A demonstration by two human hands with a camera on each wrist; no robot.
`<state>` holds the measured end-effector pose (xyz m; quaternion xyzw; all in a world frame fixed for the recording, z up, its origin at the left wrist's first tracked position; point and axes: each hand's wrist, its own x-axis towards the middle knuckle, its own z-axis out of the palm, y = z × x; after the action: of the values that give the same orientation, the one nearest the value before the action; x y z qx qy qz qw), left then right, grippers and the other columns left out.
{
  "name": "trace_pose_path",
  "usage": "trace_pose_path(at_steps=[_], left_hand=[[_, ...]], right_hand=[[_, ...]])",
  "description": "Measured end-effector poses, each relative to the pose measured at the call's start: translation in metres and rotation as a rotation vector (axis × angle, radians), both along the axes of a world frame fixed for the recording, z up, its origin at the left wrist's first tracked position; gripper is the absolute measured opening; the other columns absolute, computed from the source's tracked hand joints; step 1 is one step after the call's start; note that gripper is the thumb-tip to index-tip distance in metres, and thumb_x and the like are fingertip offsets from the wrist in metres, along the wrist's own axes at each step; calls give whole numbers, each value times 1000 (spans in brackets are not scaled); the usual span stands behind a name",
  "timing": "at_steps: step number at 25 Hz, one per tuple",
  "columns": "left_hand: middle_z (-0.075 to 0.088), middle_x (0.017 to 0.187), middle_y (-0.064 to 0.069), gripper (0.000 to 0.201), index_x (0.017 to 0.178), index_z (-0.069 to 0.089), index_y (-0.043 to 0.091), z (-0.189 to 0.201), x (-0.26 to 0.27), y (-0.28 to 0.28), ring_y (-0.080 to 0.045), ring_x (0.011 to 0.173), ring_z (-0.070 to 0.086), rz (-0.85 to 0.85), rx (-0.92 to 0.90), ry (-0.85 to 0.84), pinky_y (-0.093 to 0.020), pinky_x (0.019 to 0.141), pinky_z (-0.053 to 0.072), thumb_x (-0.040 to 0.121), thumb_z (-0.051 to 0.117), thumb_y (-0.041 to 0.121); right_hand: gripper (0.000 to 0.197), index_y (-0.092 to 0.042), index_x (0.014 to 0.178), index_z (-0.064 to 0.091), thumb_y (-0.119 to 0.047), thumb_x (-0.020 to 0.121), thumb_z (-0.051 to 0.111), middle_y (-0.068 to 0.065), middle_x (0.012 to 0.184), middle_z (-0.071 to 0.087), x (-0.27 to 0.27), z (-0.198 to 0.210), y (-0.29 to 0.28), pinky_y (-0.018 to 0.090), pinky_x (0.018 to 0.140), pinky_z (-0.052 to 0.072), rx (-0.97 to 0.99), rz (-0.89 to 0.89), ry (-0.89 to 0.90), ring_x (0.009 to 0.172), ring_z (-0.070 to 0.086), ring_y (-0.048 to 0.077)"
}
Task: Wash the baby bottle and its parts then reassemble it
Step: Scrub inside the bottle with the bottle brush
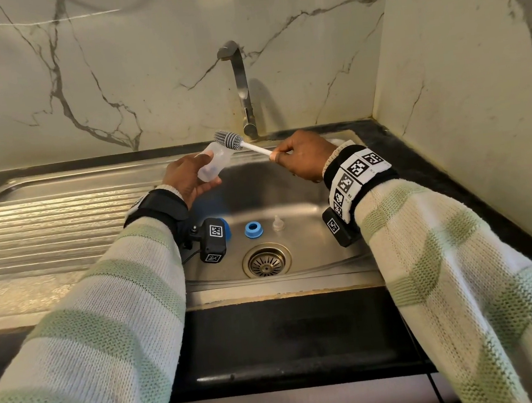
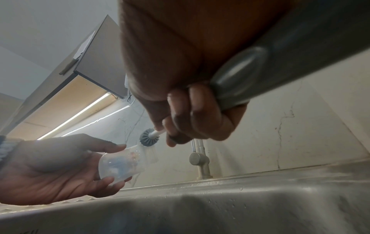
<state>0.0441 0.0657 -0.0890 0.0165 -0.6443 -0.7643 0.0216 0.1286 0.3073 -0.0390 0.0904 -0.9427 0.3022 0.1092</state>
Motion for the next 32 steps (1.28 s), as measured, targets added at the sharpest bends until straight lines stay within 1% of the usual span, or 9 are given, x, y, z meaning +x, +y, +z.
trace_pose_path(at_steps=[6,9,12,13,16,20,26,29,32], left_hand=[[61,124,-16,24,113,64,12,0,2,-1,-32,108,64,-47,8,0,-40,75,61,90,70,19],[60,127,-16,31,117,63,10,-1,1,-1,-30,106,64,-59,-32,3,-37,75,61,89,71,17],[61,125,-17,34,121,62,8,-1,2,0,-30,104,65,-47,-33,-5,-38,75,61,89,70,16],[61,123,-17,35,123,62,7,-1,1,0,-31,102,66,-44,-32,-11,-38,75,61,90,70,17],[62,113,-20,34,122,62,10,2,4,3,-31,84,68,-57,-70,-20,-34,64,60,91,68,23],[63,104,-20,32,120,60,11,1,3,4,-27,71,65,-43,-113,-21,-30,58,54,92,64,28],[59,110,-17,38,124,57,4,-4,1,3,-26,80,61,-76,-101,-19,-29,60,56,90,68,17],[60,109,-16,42,124,57,2,-5,0,2,-26,83,62,-61,-101,-6,-29,62,57,88,71,16],[62,108,-15,39,121,58,1,-4,0,3,-26,86,65,-45,-87,-14,-34,69,60,87,72,15]], right_hand=[[28,-12,108,73,-31,98,55,-8,60,54,-1,-1,1,11,37,36,4,-1,-8,51,48,7],[31,-10,112,73,-30,99,54,1,76,65,-2,-1,2,19,52,40,50,-15,1,60,54,13],[30,-10,110,72,-30,99,54,-4,67,59,-1,-1,3,13,39,38,20,-5,-26,54,49,9],[29,-11,111,72,-30,99,53,-6,64,56,-2,0,2,11,36,35,15,-3,-38,53,47,8],[31,-10,113,72,-31,99,53,-2,73,61,-1,0,2,16,45,36,61,-18,6,58,50,10],[29,-12,109,72,-31,100,53,-5,62,54,-2,-3,2,15,39,36,3,0,-48,51,46,9],[29,-11,110,72,-31,99,53,-6,63,54,-2,-2,2,16,39,37,17,-1,-41,53,47,9],[31,-9,108,74,-31,99,54,-1,70,60,-4,-2,2,20,47,38,73,-16,9,58,52,15],[28,-12,104,73,-31,98,54,-5,62,56,-3,-3,3,13,35,36,22,-2,-30,51,48,11]])
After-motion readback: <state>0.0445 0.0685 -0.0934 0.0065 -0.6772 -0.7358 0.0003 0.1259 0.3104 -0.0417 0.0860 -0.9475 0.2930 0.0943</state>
